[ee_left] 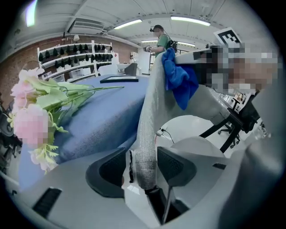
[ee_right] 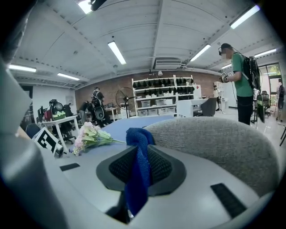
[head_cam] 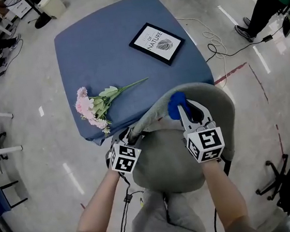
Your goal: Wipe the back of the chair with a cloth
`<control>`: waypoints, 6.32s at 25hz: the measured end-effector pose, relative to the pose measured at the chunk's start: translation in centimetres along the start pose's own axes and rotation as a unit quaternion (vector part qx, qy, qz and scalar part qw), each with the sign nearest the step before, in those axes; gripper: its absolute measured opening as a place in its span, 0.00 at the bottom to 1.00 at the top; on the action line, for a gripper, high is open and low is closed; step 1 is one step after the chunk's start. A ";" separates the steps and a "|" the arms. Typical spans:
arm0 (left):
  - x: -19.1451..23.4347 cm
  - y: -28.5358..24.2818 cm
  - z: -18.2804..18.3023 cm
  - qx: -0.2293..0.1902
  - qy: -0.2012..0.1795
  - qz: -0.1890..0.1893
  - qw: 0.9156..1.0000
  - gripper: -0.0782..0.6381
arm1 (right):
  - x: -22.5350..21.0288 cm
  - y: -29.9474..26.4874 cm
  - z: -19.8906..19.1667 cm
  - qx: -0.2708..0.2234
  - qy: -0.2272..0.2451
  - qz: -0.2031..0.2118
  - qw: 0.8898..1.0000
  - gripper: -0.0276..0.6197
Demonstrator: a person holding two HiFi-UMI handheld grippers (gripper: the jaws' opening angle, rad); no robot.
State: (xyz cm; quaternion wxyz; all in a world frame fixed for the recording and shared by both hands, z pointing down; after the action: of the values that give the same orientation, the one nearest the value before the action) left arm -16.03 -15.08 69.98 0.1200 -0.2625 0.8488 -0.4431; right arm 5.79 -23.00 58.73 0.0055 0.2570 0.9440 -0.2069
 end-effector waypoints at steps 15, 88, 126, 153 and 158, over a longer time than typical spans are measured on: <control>-0.1 -2.2 -0.4 0.023 0.040 -0.030 0.998 0.39 | -10.6 12.6 -0.4 -0.044 -0.044 -0.285 0.956 0.14; 0.2 -2.4 -0.6 0.019 0.114 -0.047 0.992 0.35 | -9.2 7.8 -11.0 0.046 -0.175 -0.262 0.948 0.14; 0.4 -2.2 -0.7 0.015 0.122 -0.048 0.991 0.35 | -0.9 -4.2 -16.2 0.146 -0.097 -0.007 0.985 0.14; -3.6 9.7 4.1 -0.070 0.103 0.036 0.992 0.30 | -9.4 20.5 -6.9 0.046 -0.120 -0.182 0.975 0.14; -4.9 14.8 7.5 -0.122 0.102 0.039 0.986 0.26 | -7.1 23.2 -0.7 0.004 -0.074 -0.139 0.988 0.14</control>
State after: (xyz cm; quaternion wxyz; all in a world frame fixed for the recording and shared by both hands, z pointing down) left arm -13.71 -10.64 53.43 0.0172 -0.1956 0.9140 -0.3551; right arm 23.35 -8.03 51.26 0.0459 0.1076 0.9667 -0.2275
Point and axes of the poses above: the fingertips, and each gripper's own axes: y backward along the fingers, x to its left, z out of its top, the point moved 6 cm from there along y, backward along the fingers, and after that the axes turned 1 degree about -x, right-handed, at the moved point
